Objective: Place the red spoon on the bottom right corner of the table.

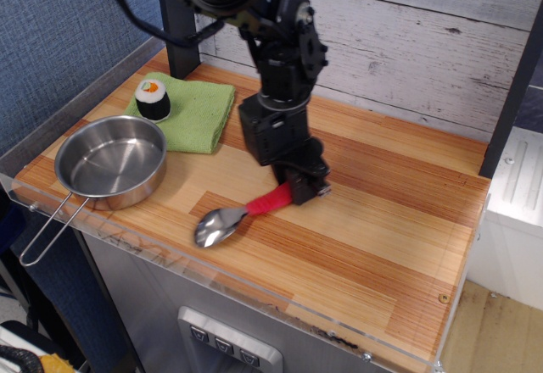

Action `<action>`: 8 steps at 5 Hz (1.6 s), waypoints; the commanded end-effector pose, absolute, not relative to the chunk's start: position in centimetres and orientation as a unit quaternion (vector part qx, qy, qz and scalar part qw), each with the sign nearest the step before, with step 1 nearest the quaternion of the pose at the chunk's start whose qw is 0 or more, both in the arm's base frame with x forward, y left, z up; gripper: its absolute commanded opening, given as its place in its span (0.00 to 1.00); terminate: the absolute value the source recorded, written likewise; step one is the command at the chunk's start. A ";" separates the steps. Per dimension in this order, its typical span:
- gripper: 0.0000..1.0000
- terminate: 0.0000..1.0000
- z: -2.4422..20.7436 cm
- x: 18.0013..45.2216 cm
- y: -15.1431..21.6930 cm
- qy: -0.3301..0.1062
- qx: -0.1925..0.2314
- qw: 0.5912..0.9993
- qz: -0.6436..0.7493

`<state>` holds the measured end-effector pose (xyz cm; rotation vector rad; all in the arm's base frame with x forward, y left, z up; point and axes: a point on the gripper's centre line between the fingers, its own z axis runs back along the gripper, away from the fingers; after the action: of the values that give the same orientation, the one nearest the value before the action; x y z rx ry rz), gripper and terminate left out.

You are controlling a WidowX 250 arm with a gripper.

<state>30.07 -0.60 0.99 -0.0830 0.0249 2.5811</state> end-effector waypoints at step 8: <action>0.00 0.00 9.6 28.0 -11.2 0.026 -0.088 0.411 0.907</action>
<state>28.33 -11.64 8.78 -0.1786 0.0706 2.2875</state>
